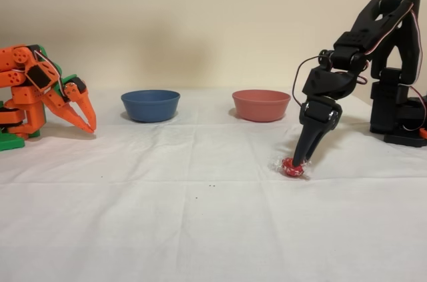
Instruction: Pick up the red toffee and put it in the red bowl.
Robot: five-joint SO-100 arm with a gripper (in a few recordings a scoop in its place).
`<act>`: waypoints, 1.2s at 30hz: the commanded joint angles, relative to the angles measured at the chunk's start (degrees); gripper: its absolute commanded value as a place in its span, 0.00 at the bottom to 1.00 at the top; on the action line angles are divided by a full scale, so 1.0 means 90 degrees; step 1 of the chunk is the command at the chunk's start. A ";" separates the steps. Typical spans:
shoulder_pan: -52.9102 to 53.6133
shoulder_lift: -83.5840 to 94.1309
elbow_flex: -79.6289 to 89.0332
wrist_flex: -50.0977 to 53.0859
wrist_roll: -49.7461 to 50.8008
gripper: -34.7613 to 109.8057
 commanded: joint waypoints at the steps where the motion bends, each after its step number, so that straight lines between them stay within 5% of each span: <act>1: -0.0107 0.0215 -0.0166 -0.0039 -0.0107 0.34; 36: 0.0107 0.0977 -0.0176 0.0361 -0.0215 0.29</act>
